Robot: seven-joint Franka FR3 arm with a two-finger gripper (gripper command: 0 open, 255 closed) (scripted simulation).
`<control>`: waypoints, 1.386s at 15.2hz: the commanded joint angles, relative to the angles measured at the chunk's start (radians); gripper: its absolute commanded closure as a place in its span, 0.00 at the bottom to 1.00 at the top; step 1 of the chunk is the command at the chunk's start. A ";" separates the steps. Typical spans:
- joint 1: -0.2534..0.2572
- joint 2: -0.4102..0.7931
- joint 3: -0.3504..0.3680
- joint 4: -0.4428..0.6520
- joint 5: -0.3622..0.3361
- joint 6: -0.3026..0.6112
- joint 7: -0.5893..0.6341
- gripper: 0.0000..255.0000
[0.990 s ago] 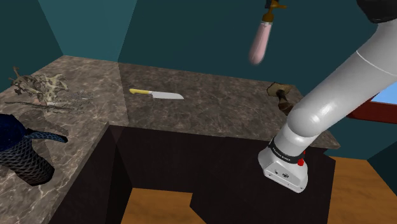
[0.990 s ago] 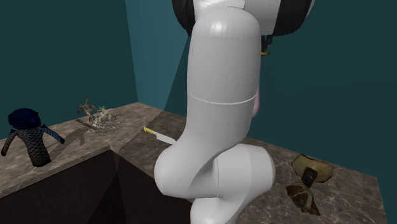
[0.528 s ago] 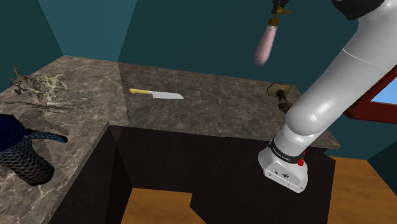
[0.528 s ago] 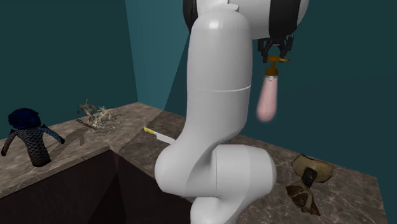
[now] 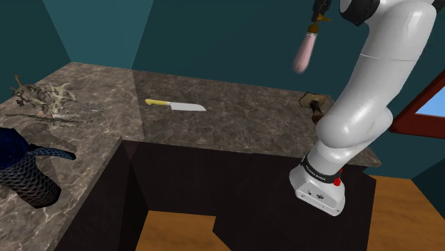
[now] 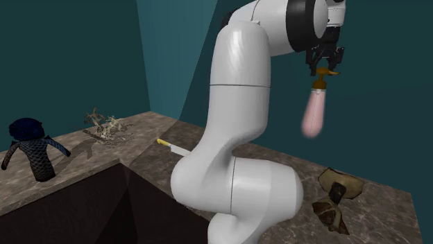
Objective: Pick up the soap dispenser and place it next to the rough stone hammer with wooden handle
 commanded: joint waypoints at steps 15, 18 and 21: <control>-0.049 0.068 -0.015 -0.128 0.039 0.186 -0.074 1.00; -0.041 0.059 -0.014 -0.182 0.034 0.231 -0.071 1.00; -0.034 0.052 -0.013 -0.231 0.030 0.274 -0.068 1.00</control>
